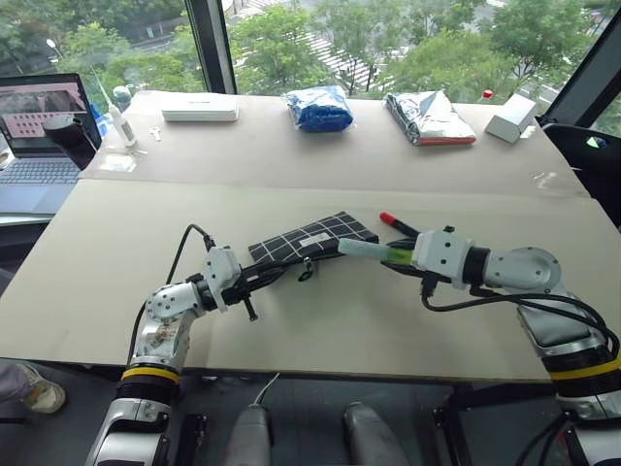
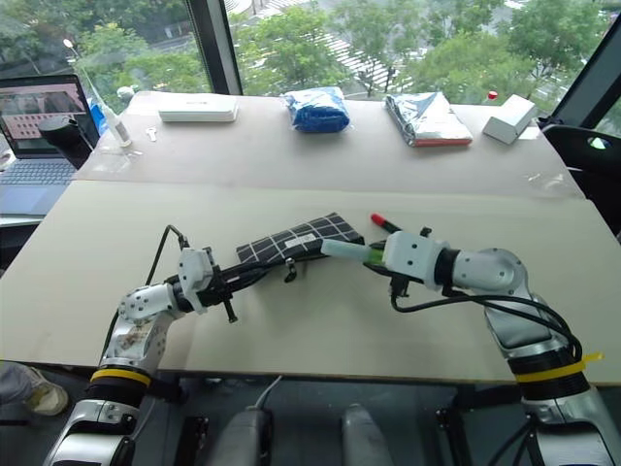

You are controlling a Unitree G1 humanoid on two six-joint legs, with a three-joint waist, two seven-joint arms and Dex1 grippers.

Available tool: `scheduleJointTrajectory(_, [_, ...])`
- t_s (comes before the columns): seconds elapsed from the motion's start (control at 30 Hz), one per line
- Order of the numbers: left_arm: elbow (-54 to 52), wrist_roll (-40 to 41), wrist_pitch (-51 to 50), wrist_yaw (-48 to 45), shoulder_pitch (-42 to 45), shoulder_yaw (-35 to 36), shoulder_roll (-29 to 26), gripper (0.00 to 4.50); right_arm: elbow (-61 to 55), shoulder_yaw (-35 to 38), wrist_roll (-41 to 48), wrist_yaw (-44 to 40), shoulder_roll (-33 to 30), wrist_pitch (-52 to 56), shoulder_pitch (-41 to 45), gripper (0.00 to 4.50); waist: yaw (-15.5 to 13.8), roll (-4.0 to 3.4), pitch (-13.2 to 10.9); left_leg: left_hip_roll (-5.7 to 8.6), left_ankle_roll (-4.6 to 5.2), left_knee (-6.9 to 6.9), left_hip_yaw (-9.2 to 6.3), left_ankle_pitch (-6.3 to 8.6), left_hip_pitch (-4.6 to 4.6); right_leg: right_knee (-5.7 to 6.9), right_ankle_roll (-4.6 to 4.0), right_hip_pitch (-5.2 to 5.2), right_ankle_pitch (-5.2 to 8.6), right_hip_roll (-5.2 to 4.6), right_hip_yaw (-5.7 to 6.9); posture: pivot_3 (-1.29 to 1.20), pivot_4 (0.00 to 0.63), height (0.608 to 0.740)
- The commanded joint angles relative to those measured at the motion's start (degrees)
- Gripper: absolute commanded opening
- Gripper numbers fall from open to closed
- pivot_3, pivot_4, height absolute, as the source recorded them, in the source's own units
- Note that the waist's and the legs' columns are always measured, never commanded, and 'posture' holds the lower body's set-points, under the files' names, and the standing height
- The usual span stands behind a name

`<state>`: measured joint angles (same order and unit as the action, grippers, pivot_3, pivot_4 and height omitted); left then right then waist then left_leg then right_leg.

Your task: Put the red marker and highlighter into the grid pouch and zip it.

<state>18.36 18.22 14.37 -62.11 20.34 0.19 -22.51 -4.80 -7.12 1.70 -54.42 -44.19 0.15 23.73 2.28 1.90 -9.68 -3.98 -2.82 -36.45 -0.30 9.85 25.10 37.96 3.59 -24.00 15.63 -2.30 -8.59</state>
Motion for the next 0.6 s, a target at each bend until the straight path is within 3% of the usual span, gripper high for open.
scheduleJointTrajectory(0.03, [-1.9, 3.1, -1.9, 1.3, 1.5, 2.3, 0.3, 0.0, -2.0, 3.4, 4.2, -1.7, -0.9, 0.5, -0.2, 1.1, 0.0, 0.0, 0.0, 0.0, 0.0, -0.02, 0.0, 0.0, 0.0, 0.01, 0.0, 0.01, 0.0, 0.0, 0.0, 0.0, 0.15, 0.74])
scheduleJointTrajectory(0.17, [-3.4, 4.7, -4.3, 1.8, 1.5, 2.7, 0.6, 0.0, -3.0, 5.4, 7.5, -3.7, -2.2, 3.1, -1.2, 1.1, -0.1, 0.0, 0.0, 0.0, 0.0, -0.06, -0.01, 0.0, 0.0, 0.02, 0.0, 0.04, 0.0, 0.0, 0.0, 0.0, 0.15, 0.74])
scheduleJointTrajectory(0.6, [-6.1, 4.1, -6.2, 1.4, 0.8, 1.2, 0.7, 0.0, 0.4, 5.5, 5.4, -2.2, -2.7, 1.9, 0.0, 1.1, 0.0, 0.0, 0.0, 0.0, 0.0, -0.06, -0.01, 0.0, 0.0, 0.02, 0.0, 0.04, 0.0, 0.0, 0.01, 0.0, 0.15, 0.74])
